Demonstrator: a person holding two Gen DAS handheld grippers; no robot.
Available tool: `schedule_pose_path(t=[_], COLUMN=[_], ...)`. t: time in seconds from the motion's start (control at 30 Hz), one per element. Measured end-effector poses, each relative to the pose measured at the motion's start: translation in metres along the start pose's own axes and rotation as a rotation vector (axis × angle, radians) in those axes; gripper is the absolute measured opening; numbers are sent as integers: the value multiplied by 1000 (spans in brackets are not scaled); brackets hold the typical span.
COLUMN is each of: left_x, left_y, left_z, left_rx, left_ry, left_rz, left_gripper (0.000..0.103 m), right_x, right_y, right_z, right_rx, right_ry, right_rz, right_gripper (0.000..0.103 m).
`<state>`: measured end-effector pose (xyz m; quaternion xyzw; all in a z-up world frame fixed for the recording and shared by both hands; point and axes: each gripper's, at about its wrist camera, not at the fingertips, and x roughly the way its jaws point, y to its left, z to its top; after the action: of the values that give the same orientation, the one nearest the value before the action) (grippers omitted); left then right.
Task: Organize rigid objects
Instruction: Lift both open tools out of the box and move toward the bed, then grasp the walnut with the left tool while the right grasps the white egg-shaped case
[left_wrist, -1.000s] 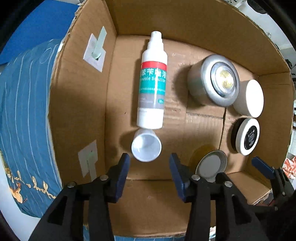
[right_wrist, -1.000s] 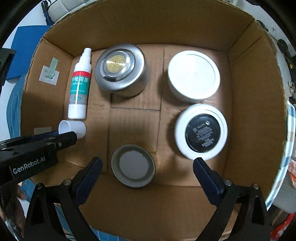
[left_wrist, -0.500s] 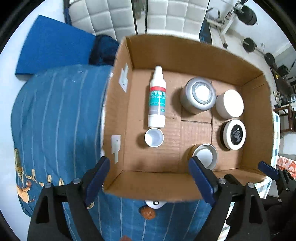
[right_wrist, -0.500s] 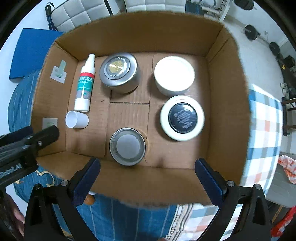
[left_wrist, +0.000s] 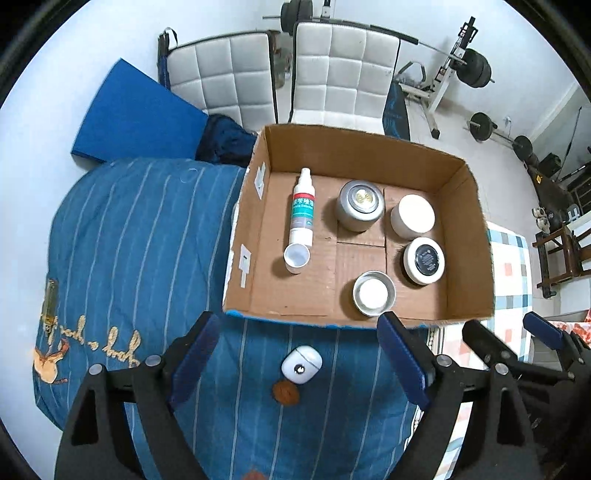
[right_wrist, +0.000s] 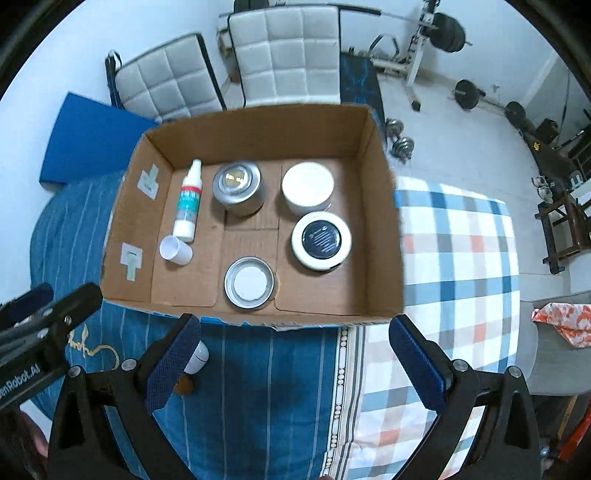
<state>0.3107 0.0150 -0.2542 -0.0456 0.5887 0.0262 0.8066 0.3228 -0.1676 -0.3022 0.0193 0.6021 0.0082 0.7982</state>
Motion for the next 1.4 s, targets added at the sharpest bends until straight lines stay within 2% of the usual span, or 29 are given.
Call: schedule_pose_path(t=[0.13,0.27,0.43,0.6,0.67,0.77,0.87,0.9,0.97,1.07,1.3,1.33,1.4], left_x=[-10,10,79,145,162,182,194,198,198,193,185,186,187], left_y=[1,6,20,26,25,23,20,19,19,30,93,99,108], left_z=[-19,-48,-85,-107,-110,-112,-115,-117,-118,-121,-128,-129,-129], left_rx=[3,6,2,9,21,26,44,55,60,51,-75,-90,-102], left_ry=[-15,51,200,312,333,362,380,385,365,348,335,335,337], left_rz=[19,54,86,40,34,19,-3,-2,1,-3,28,30,32], left_gripper=[87,87,87,86,82,67,50,38,31,30,30,30,30], right_x=[-9,3,48,87,98,115,128,131,136,139,158,162,177], right_y=[-10,-19,-26,-22,-19,-13,-9,-7,-2,7,55,62,78], right_z=[-15,-38,-77,-106,-114,-121,-122,-122,-120,-116,-108,-106,-104], right_rx=[6,11,54,86,100,120,143,150,162,180,217,230,264], right_ry=[0,52,180,247,256,271,284,287,291,291,306,308,324], right_rz=[37,60,112,122,124,105,87,88,85,97,182,193,224], right_gripper=[103,103,103,95,95,95,94,92,90,90,90,88,76])
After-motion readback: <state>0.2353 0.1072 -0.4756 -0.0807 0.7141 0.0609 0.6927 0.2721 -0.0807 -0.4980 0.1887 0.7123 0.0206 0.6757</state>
